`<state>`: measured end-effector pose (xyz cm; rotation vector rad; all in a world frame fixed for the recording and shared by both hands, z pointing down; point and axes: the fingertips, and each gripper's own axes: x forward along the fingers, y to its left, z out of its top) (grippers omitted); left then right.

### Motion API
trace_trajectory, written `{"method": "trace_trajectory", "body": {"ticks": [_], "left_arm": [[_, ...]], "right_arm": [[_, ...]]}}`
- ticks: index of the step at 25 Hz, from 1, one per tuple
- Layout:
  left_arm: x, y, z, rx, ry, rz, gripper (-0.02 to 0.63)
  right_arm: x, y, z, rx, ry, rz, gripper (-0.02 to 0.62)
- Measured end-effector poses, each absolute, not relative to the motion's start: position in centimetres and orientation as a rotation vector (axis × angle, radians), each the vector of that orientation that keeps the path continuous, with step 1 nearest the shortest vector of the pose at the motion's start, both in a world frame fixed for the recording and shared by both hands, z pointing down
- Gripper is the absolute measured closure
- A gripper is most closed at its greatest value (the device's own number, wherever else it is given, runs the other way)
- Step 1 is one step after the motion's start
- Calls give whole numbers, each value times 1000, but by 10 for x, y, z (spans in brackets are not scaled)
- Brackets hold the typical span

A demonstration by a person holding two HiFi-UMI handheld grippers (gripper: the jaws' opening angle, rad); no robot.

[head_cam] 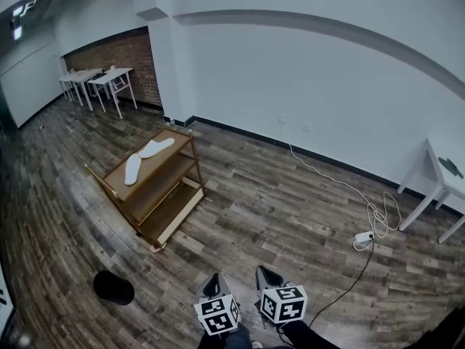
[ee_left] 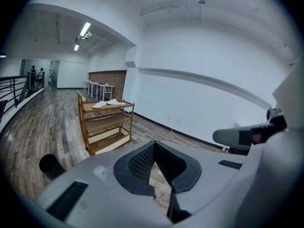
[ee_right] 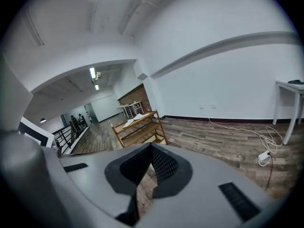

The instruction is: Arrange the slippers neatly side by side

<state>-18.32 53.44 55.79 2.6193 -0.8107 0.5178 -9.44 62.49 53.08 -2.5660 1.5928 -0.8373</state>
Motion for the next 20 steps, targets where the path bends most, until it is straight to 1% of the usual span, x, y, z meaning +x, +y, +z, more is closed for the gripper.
{"method": "trace_trajectory", "body": {"ticks": [10,20], "left_arm": [[-129,453,560,2637,-754,529,606],[-99,434,576,2615,-701,585,606]], "right_arm": [[-42,543,528,-2582,1549,-826,597],[-9,524,535,-2617,1474,-866,598]]}}
